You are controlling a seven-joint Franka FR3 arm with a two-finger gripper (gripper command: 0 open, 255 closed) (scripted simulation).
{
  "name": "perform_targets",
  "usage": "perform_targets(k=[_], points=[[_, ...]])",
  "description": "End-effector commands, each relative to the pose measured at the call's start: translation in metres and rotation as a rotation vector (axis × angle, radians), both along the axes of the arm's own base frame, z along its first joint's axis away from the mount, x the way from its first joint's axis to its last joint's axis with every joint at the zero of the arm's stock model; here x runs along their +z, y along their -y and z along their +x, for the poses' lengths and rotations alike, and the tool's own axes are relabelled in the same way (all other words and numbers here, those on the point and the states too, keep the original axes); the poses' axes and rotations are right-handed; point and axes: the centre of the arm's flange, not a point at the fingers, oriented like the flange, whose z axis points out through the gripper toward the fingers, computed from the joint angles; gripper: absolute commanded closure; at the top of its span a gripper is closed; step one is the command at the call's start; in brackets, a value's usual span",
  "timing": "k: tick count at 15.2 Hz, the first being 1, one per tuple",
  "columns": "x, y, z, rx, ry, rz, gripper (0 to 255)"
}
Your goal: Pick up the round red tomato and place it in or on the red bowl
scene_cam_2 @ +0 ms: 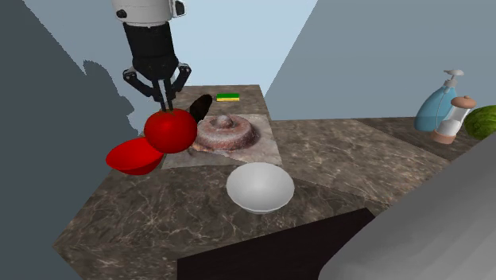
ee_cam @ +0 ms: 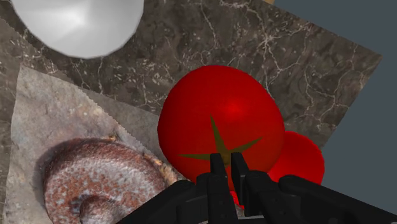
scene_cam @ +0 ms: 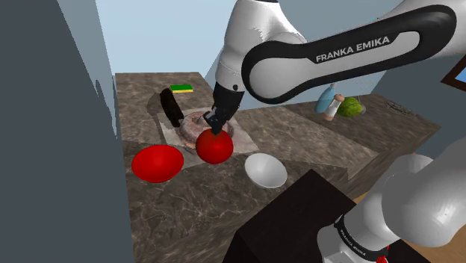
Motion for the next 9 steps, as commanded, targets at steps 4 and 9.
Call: perform_targets(k=[4, 9], points=[[0.022, -0.044, 0.042, -0.001, 0.0, 0.0, 255], [0.043, -0.09, 0.085, -0.001, 0.0, 0.0, 255]])
